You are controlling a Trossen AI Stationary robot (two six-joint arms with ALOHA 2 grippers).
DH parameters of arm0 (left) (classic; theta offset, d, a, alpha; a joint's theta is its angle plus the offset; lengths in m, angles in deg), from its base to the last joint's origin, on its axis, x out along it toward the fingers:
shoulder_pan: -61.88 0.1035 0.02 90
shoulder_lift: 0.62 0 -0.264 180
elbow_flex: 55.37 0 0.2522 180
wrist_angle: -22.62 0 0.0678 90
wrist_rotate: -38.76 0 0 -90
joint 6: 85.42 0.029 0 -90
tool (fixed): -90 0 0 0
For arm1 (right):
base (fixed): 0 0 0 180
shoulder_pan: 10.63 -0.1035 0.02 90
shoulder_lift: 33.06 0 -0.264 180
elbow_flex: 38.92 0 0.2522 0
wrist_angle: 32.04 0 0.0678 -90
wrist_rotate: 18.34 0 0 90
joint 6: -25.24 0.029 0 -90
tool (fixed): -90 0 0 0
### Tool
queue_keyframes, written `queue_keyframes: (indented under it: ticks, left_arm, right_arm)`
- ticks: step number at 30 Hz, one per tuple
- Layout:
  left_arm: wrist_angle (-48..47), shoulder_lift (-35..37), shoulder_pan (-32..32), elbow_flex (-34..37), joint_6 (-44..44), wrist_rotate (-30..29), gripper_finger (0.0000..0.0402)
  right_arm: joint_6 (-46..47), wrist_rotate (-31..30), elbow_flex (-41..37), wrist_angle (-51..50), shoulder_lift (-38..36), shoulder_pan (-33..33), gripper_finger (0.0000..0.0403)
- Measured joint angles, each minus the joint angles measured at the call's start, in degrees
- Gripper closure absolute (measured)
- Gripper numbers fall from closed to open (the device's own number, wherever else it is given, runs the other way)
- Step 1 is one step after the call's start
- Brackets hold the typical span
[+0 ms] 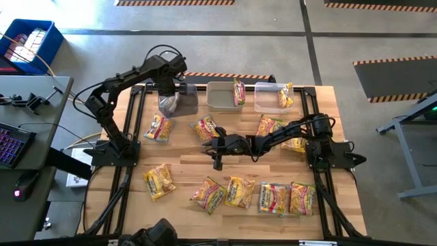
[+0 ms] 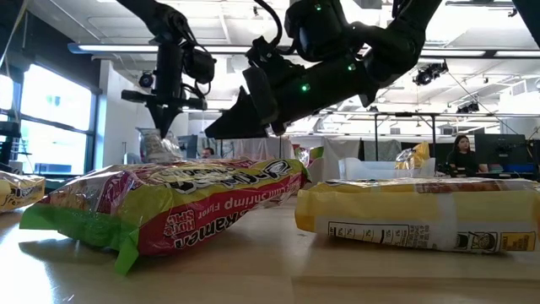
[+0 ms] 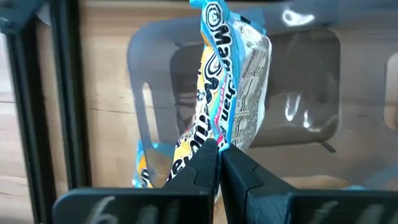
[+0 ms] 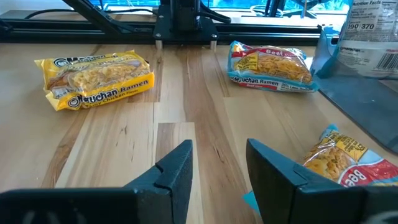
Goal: Sort Maruchan noodles
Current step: Put the bottom left blue noodle pack into the black bin
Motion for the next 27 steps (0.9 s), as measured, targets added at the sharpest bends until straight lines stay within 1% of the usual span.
queue_keyframes:
  ticks: [5, 14, 18, 21, 27]
  left_arm:
    - [0.15, 0.04, 0.07, 0.58, -0.47, -0.04, 0.0401]
    - [1.71, 0.12, 1.05, 7.51, -0.87, -0.03, 0.0401]
    - [2.28, 0.09, 0.94, 7.58, 1.02, -1.2, 0.0399]
    - [2.19, 0.07, 0.94, 6.56, 3.27, -1.89, 0.0387]
    - [1.98, 0.07, 0.96, 3.72, 8.32, -2.16, 0.0348]
  right_arm:
    - [-0.01, -0.01, 0.0, 0.0, 0.0, -0.18, 0.0269]
    - [-1.35, -0.79, 0.0, 0.01, 0.0, -1.14, 0.0269]
    - [-1.52, -0.79, 0.0, 0.0, 0.0, -1.14, 0.0269]
    - [-1.52, -0.83, 0.0, 0.01, 0.0, -1.14, 0.0269]
    - [-1.52, -0.98, 0.0, 0.0, 0.0, -1.11, 0.0269]
